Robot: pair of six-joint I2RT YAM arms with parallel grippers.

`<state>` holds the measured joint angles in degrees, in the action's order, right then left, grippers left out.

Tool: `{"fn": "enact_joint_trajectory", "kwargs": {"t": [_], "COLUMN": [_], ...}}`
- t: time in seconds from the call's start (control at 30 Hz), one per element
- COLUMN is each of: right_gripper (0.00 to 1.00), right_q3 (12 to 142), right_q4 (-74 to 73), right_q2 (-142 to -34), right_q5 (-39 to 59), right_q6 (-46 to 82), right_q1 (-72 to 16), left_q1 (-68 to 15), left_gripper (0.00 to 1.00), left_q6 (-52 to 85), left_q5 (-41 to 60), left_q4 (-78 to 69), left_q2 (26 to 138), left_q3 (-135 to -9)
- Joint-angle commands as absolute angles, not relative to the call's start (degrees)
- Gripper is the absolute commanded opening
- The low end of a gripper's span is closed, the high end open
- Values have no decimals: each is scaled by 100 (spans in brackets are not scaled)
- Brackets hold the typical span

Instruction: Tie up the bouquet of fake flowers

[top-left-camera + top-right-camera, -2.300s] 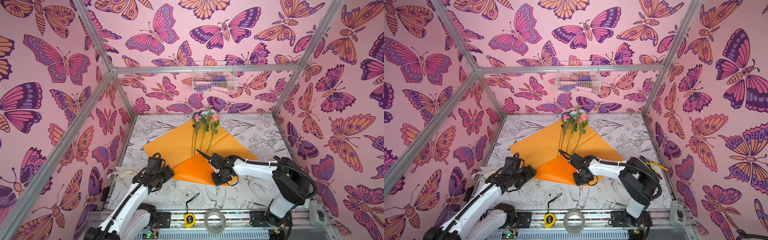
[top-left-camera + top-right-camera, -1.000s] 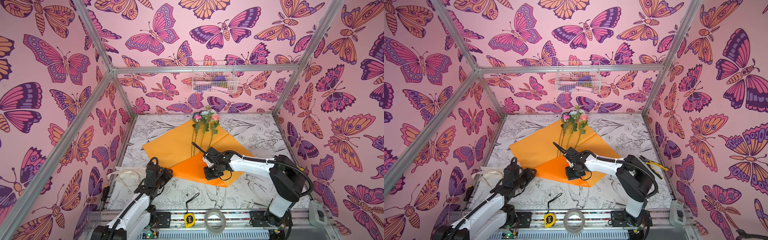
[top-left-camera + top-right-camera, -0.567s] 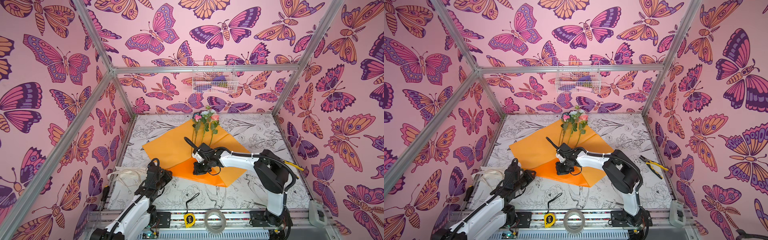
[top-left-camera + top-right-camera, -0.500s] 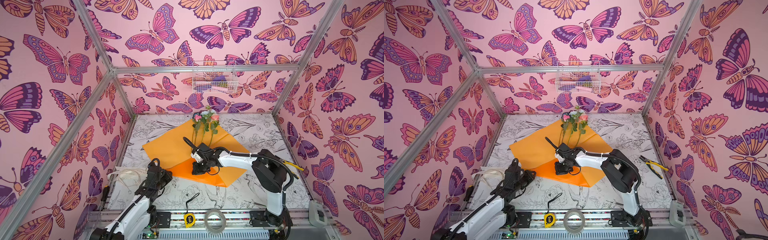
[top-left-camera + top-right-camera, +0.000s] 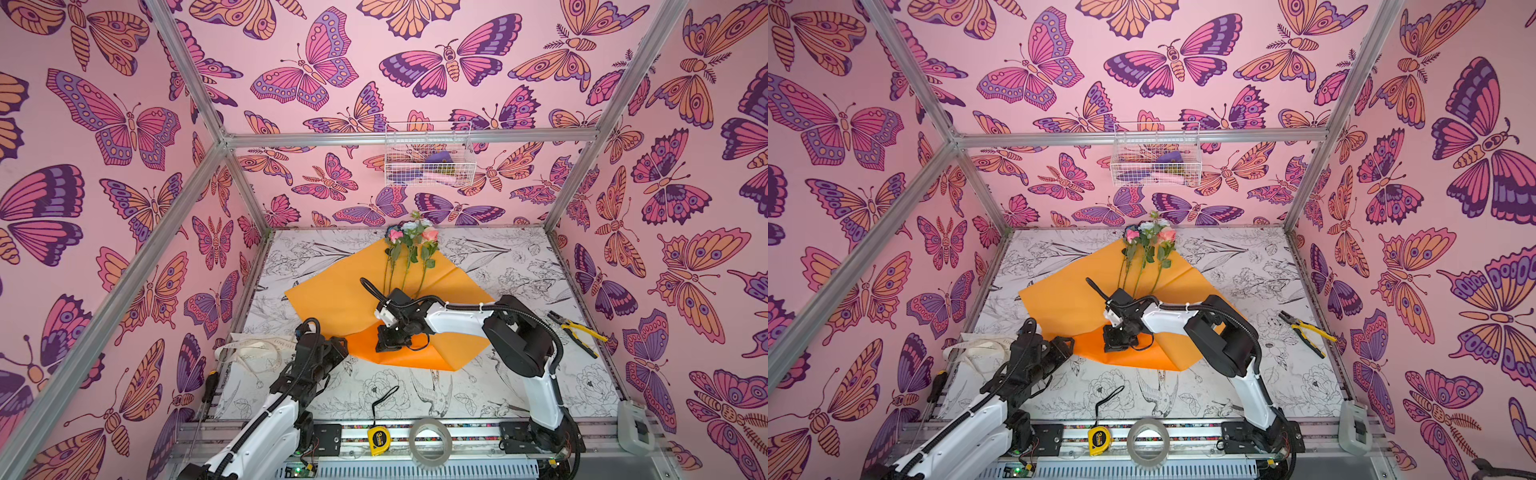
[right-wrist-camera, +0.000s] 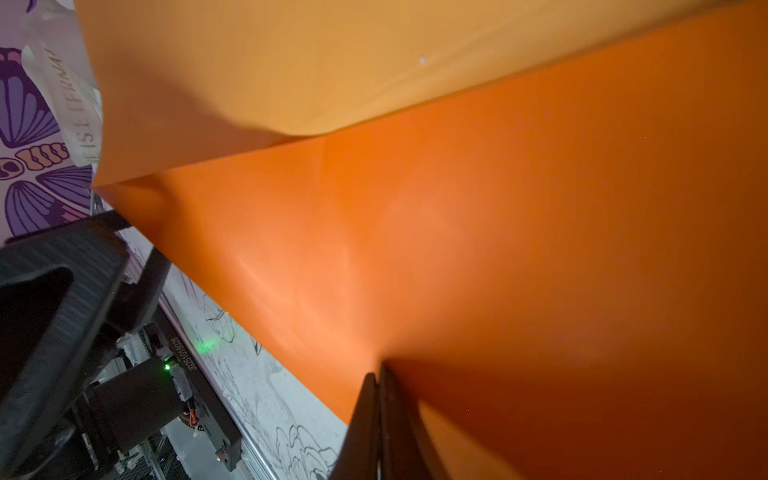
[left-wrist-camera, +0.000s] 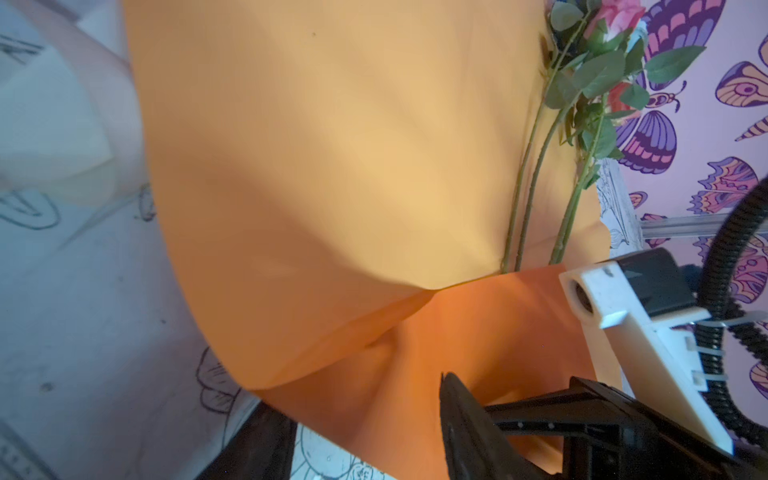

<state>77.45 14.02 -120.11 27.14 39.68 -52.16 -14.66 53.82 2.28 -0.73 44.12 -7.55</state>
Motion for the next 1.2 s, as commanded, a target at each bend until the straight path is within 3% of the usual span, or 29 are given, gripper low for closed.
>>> {"fn": "enact_joint_trajectory", "kwargs": {"t": [0.0,0.13,0.6,0.87,1.07,1.17], "right_gripper": [7,7,7,7,5,4], "right_q3": [7858,7805,8389,8575,8633,8630], "right_q4": [1379,1415,1529,1649,1621,1617], "right_q2": [-12129,-12061,-12143,-12398,-12581,-12621], "right_q5": [2751,2716,3025,2984,2886,2856], "right_q6": [4087,4098,3820,3847,3954,4012], "right_q1": [-5243,-5247,-5444,-5458,-5452,-5449], "left_q1": [-1486,-1485,-1485,-1485,-1486,-1498], "left_gripper": [57,57,25,15,0,0], "left_q6": [5597,5721,5274,5231,5032,4861], "left_q5": [-191,-391,-806,-765,-615,-441], "left_q4": [227,270,10,-290,-456,-606], "left_q2": [4434,4394,3955,4224,4233,4115], "left_q3": [-647,-590,-433,-387,-398,-375]}}
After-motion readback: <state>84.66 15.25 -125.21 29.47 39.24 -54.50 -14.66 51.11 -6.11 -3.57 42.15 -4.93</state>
